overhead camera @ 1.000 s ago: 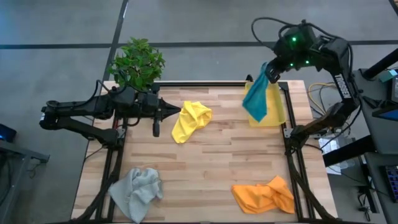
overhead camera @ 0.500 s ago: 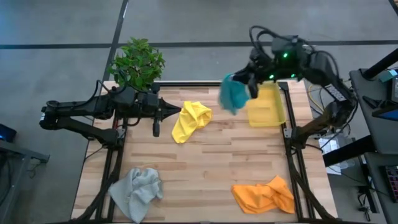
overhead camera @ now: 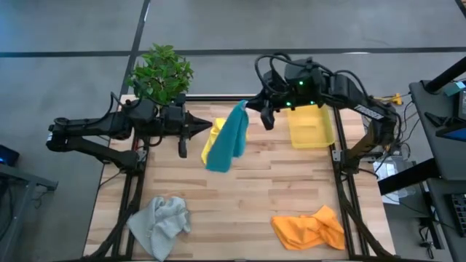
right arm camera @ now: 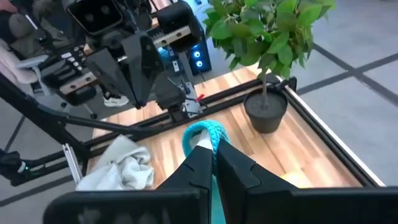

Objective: Fold microfiber towels
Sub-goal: Fold the blue microfiber towel

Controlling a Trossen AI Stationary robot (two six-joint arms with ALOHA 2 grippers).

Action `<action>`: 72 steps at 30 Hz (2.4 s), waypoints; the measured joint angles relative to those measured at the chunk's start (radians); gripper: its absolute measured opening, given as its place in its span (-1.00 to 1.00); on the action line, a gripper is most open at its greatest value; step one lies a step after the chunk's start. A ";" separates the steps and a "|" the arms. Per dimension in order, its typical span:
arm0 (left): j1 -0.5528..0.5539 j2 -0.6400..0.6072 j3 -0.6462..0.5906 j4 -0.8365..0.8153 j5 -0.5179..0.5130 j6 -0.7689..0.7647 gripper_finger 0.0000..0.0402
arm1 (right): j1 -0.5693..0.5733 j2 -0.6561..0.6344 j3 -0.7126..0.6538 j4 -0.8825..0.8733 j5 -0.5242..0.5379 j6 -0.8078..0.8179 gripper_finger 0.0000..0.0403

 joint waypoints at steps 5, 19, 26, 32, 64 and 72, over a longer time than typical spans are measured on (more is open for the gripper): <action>0.001 0.019 -0.001 0.008 -0.046 0.032 -0.95 | 0.000 0.001 0.000 0.042 0.032 0.023 -0.96; 0.001 0.160 0.003 0.202 -0.380 0.127 -0.25 | 0.001 0.000 -0.001 0.087 0.495 0.302 -0.96; 0.001 0.262 0.009 0.268 -0.414 0.323 -0.21 | 0.001 0.000 -0.002 0.125 0.550 0.322 -0.96; 0.001 0.347 0.030 0.280 -0.344 0.346 -0.21 | 0.000 0.000 -0.002 0.145 0.550 0.317 -0.96; 0.064 0.524 0.115 0.218 -0.323 0.058 -0.20 | 0.012 -0.018 0.032 0.152 0.461 0.264 -0.96; 0.097 0.566 0.115 0.218 -0.283 -0.005 -0.20 | 0.020 -0.018 0.032 0.152 0.461 0.258 -0.96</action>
